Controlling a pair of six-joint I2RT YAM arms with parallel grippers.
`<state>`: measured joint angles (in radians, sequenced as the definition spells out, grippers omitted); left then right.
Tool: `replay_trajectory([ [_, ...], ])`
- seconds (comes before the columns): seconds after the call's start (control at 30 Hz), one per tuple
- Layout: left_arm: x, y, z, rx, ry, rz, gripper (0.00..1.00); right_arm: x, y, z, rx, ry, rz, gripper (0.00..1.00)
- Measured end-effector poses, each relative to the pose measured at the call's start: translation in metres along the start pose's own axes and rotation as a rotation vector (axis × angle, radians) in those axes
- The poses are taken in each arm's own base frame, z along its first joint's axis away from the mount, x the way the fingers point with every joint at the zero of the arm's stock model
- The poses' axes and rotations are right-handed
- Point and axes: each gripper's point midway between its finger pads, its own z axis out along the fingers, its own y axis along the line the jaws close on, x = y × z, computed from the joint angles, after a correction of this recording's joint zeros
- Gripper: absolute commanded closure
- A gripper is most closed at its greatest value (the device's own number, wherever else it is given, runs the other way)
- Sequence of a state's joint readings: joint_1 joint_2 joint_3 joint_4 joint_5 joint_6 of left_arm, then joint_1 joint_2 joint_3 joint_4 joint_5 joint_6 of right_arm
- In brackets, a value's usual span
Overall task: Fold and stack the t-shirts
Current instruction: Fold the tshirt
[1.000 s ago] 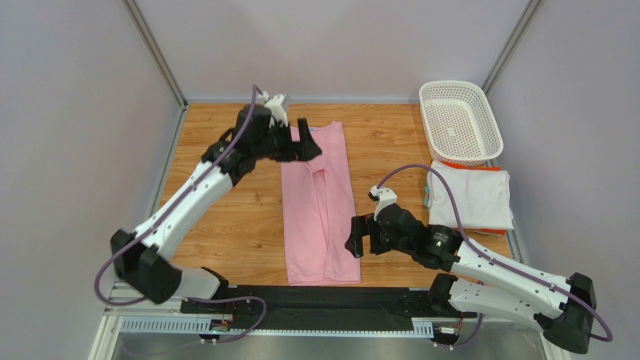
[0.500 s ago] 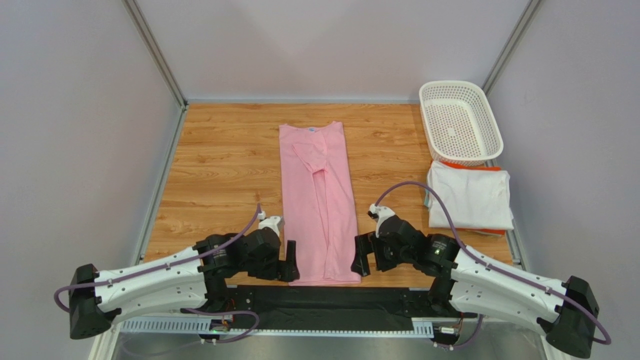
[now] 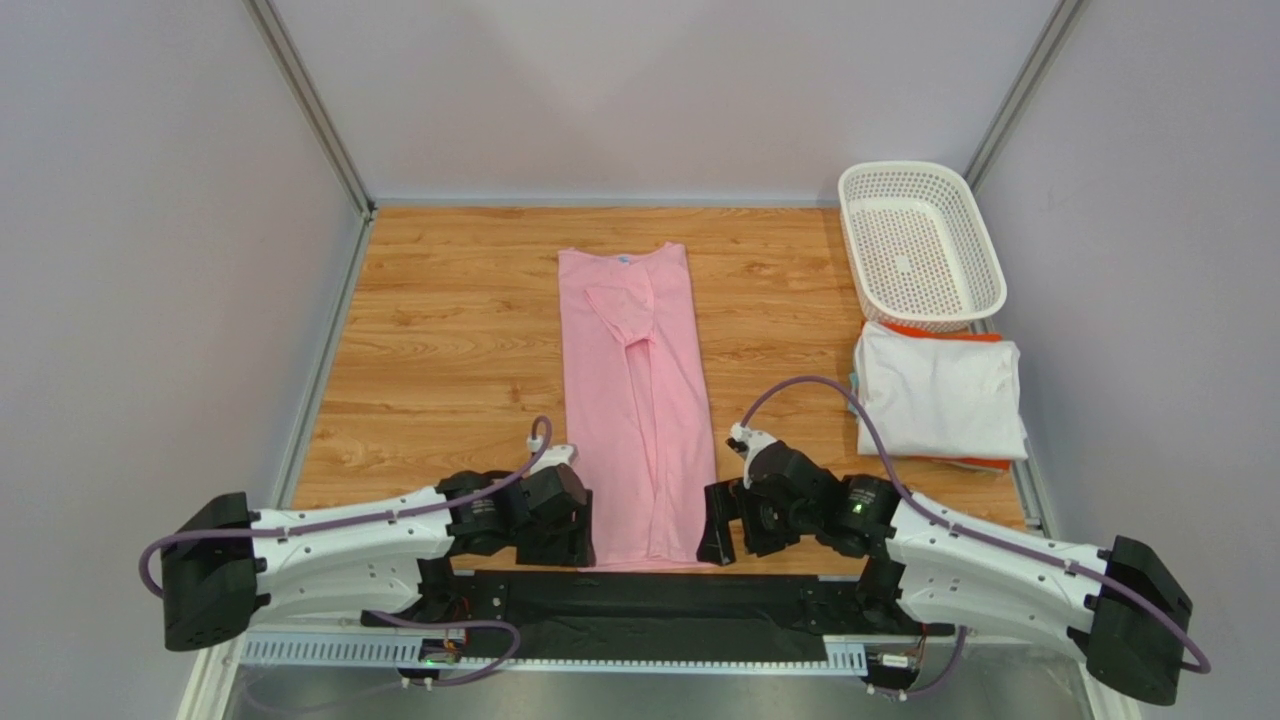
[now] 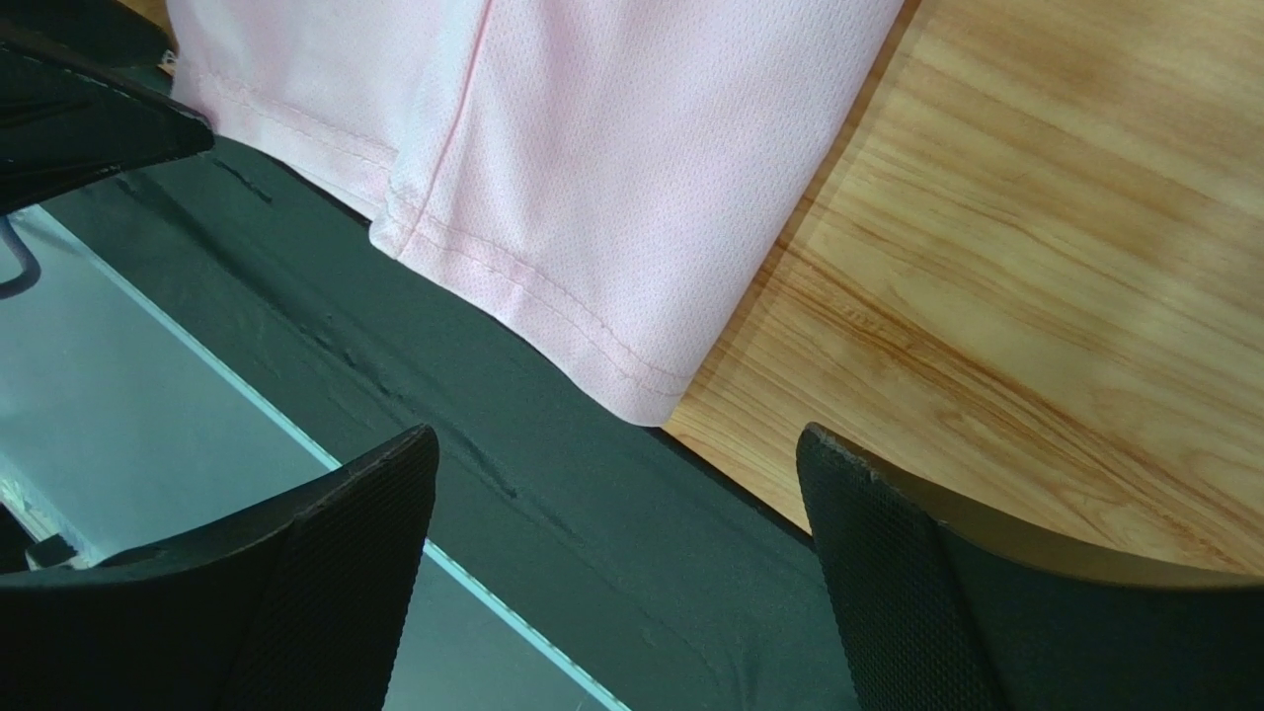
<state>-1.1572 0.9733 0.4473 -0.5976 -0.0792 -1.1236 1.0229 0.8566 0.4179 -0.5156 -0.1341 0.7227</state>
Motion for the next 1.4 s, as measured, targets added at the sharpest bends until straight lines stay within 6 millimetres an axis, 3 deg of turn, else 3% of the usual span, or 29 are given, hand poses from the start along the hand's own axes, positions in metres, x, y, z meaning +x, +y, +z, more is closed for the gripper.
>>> replay_trajectory([
  [0.13,0.003,-0.003,0.005,0.022,0.009,-0.008,0.49,0.008,-0.003,0.009,0.012,0.025,0.014,0.17],
  [0.33,0.005,-0.005,0.011,0.044,0.013,-0.021,0.87,0.017,-0.005,0.017,0.028,0.059,0.032,0.27],
  [0.57,0.008,-0.008,0.014,0.077,0.019,-0.029,0.91,0.016,-0.005,0.021,0.038,0.050,0.057,0.42],
  [0.7,0.009,-0.008,0.013,0.096,0.013,-0.036,0.98,0.018,-0.005,0.027,0.046,0.058,0.067,0.65],
  [0.73,0.009,-0.007,0.012,0.098,0.012,-0.038,1.00,0.019,-0.005,0.028,0.050,0.064,0.067,0.76],
  [0.8,0.010,-0.007,0.012,0.105,0.009,-0.042,1.00,0.021,-0.006,0.031,0.058,0.073,0.071,0.88],
  [0.9,0.011,-0.007,0.010,0.121,0.008,-0.046,1.00,0.024,-0.005,0.031,0.062,0.075,0.067,0.96],
  [1.17,0.013,-0.015,-0.004,0.217,0.001,-0.052,1.00,0.013,0.011,0.014,-0.007,-0.011,0.048,1.00],
  [1.4,-0.013,-0.033,-0.024,0.259,-0.092,-0.044,1.00,-0.024,0.021,0.000,0.014,-0.148,0.018,1.00],
])
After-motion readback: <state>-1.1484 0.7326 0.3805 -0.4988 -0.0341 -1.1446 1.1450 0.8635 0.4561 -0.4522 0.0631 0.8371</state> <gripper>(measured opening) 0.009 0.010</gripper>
